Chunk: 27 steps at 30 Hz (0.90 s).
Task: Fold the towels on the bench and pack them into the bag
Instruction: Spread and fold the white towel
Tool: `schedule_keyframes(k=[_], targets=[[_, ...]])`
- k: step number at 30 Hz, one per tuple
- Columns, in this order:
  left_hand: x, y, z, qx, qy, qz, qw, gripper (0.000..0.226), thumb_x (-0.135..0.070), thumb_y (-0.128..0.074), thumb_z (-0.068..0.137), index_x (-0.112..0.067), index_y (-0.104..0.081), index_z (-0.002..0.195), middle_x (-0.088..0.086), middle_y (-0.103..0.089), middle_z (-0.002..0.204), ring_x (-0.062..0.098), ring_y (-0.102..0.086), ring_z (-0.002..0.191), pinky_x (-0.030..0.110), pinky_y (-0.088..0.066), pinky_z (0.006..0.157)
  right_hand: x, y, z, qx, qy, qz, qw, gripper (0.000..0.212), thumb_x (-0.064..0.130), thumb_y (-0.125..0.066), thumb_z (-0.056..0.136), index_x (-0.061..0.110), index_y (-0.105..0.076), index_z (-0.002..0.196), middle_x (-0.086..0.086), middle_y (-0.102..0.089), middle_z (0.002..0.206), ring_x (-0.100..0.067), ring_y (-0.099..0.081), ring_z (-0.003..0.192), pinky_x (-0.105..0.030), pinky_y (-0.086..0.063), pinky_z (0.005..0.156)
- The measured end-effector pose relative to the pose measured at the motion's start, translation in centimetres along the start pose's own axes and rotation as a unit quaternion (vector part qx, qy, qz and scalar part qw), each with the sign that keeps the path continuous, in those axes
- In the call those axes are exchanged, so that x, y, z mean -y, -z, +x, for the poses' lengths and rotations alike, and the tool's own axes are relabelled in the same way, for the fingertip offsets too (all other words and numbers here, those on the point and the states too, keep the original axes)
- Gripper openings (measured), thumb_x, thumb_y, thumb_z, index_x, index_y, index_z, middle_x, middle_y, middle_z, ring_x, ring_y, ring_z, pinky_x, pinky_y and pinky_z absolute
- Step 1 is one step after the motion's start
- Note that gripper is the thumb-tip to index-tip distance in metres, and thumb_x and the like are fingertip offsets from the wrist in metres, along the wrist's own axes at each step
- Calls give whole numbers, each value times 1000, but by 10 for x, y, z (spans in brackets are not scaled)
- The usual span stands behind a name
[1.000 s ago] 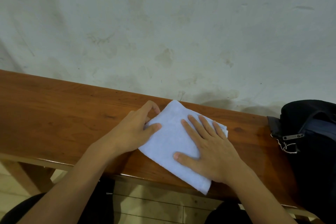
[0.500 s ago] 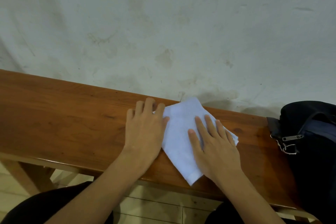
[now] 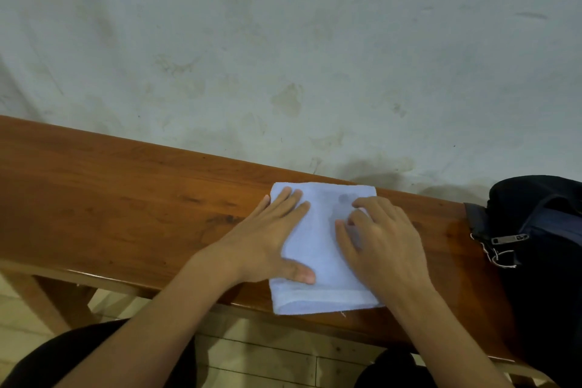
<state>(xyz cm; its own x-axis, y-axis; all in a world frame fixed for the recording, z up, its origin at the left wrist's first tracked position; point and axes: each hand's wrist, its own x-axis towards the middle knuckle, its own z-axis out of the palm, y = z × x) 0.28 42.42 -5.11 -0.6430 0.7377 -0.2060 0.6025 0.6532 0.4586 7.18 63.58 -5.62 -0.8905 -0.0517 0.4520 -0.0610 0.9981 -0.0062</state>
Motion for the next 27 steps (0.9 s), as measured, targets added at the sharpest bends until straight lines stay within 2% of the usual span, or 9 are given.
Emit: schedule_keyframes(k=[3,6,9,13,16,19,21,23,27], targets=[[-10,0,1,-64,-8,-16,998,106,-69,-53,84,-23,8,156,-15,20,159,-15,35,131,14,19,111,3,-8,-3,60,52,45,996,51,45,-38,100,12,-63,130,-8,-58,140,-22,-54,129,-36,-44,107],[-36,-13,9,-181,64,-27,981,85,-68,-19,92,-18,10,155,-5,17,163,-3,28,139,19,17,116,0,-11,-3,166,31,54,984,77,66,-3,97,23,-20,158,-3,-15,165,-14,-8,153,-35,-9,125],[-46,-36,18,-190,134,20,972,87,-72,14,81,-16,23,148,4,25,161,14,28,146,34,17,119,-8,-15,-3,240,-11,59,969,90,76,28,76,34,14,155,4,16,164,-9,19,150,-33,8,123],[-38,-47,26,-187,147,62,969,104,-75,26,73,-11,14,154,8,22,162,19,24,148,41,15,119,-11,-17,0,249,-70,72,963,94,79,33,67,33,23,148,1,19,163,-10,20,148,-29,8,121],[-37,-45,26,-183,133,74,971,105,-73,27,74,-8,13,154,10,19,162,20,22,149,39,13,120,-10,-14,3,272,-111,78,953,89,74,13,80,25,18,155,2,19,164,-12,15,151,-31,1,124],[-37,-43,24,-171,134,73,973,102,-71,22,76,-6,13,154,11,20,162,19,23,148,37,13,120,-9,-11,5,258,-186,104,942,83,70,-17,93,24,6,158,0,1,167,-20,-15,152,-34,-27,119],[-38,-38,22,-168,139,58,974,99,-73,17,80,-7,12,154,10,20,162,17,24,146,32,12,119,-8,-4,4,209,-218,98,948,78,68,-30,94,26,-10,157,-1,-30,159,-20,-37,141,-34,-40,106],[-38,-31,17,-152,157,38,975,82,-63,-6,97,-7,8,155,9,19,163,16,23,147,28,1,121,-6,5,3,175,-227,87,954,74,68,-39,92,27,-26,152,0,-54,137,-20,-51,123,-34,-46,94],[-44,-18,2,-139,192,-52,970,72,-43,-41,103,-15,-2,157,3,11,164,20,2,151,28,-29,113,-8,12,-3,183,-283,104,936,69,79,-46,81,24,-53,122,6,-64,111,-11,-59,90,-28,-51,76]])
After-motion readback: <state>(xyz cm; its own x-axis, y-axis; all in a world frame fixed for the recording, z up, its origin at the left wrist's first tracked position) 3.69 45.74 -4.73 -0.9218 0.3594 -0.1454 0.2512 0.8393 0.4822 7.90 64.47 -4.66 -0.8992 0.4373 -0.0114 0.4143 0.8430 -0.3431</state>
